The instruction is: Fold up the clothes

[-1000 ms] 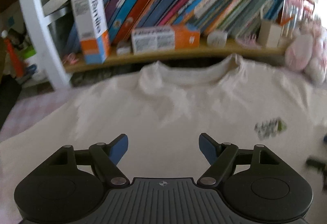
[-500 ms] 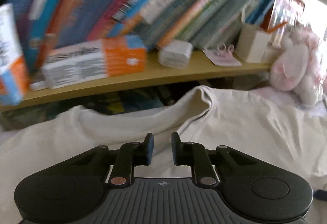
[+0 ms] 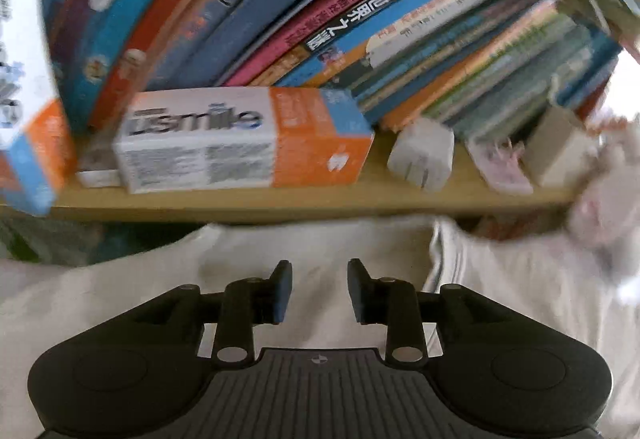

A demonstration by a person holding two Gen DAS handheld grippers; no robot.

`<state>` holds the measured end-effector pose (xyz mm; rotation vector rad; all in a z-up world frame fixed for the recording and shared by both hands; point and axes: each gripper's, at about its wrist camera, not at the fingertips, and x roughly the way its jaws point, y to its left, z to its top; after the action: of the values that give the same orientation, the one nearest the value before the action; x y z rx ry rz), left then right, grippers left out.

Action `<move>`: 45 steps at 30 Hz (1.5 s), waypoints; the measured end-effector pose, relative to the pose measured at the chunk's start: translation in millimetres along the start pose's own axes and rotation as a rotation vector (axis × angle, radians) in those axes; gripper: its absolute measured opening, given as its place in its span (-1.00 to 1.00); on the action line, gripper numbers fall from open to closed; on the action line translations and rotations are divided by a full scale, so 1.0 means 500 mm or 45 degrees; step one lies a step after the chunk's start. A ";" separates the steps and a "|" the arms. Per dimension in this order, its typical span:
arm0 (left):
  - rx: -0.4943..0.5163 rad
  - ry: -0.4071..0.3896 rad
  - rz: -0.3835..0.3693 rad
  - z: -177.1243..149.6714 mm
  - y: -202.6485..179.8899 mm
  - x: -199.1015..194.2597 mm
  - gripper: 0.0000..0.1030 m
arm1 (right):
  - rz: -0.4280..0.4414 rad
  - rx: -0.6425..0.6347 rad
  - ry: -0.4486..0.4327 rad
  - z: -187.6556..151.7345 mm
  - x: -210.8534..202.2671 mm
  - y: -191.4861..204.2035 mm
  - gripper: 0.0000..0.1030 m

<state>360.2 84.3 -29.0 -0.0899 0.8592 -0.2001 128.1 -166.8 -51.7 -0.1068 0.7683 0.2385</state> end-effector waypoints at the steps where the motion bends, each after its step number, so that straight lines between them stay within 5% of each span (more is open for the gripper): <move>1: 0.027 -0.001 0.008 -0.015 0.006 -0.017 -0.41 | 0.000 0.002 -0.001 0.000 0.000 0.000 0.56; 8: -0.094 0.012 0.048 -0.153 0.061 -0.147 -0.41 | -0.002 0.003 -0.002 0.000 0.002 0.002 0.61; 12: -0.046 0.067 0.118 -0.247 0.055 -0.229 -0.40 | -0.002 0.005 -0.004 -0.001 0.002 0.002 0.62; 15: -0.061 0.087 0.149 -0.311 0.056 -0.289 -0.25 | -0.003 0.004 -0.001 0.000 0.003 0.003 0.63; 19: -0.112 0.058 0.169 -0.358 0.068 -0.357 -0.14 | -0.027 0.008 0.018 0.003 -0.002 0.008 0.63; 29: -0.027 -0.011 0.180 -0.432 0.089 -0.475 0.51 | -0.146 0.093 0.016 -0.056 -0.137 0.099 0.66; 38: -0.007 0.073 0.179 -0.549 0.132 -0.555 0.65 | -0.287 0.262 0.072 -0.163 -0.256 0.181 0.68; 45: 0.050 0.039 0.201 -0.600 0.136 -0.595 0.70 | -0.383 0.383 0.080 -0.214 -0.323 0.226 0.74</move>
<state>-47.2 213.9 -14.1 0.0183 0.8879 -0.0704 -84.6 -105.1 -16.1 0.0560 0.8311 -0.1673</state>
